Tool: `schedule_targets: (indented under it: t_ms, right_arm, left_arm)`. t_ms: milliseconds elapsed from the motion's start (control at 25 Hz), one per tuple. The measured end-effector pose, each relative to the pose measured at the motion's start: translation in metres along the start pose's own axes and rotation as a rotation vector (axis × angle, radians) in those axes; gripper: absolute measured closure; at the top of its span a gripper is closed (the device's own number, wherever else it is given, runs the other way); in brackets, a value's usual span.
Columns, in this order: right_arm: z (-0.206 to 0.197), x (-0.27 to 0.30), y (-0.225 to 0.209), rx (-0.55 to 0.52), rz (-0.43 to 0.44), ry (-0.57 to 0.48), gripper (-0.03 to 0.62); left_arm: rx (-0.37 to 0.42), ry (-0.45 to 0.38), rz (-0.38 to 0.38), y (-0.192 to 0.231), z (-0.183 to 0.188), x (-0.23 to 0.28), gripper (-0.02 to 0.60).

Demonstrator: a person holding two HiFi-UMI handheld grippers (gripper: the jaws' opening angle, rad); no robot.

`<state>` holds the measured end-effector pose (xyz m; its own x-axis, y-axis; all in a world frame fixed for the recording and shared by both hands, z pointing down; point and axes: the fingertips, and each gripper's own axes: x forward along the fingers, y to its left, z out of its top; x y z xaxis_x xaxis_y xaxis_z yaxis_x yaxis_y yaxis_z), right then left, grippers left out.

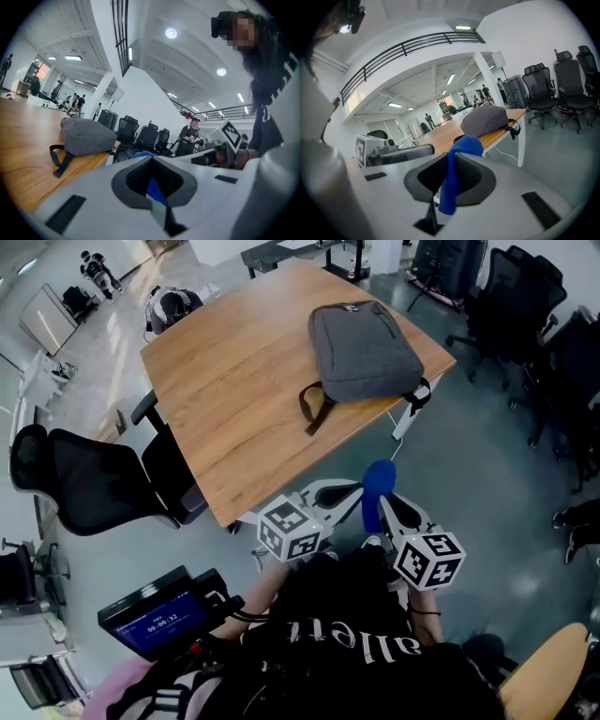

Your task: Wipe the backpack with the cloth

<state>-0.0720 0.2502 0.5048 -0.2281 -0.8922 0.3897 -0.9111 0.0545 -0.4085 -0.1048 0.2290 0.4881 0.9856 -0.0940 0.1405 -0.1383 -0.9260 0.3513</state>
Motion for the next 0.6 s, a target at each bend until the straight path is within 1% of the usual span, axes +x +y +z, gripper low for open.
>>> schedule_targets:
  t_ms: [600]
  right_arm:
    - [-0.01, 0.011, 0.003, -0.01, 0.01, -0.005, 0.54]
  left_arm:
    - [-0.012, -0.031, 0.036, 0.019, -0.003, -0.015, 0.581]
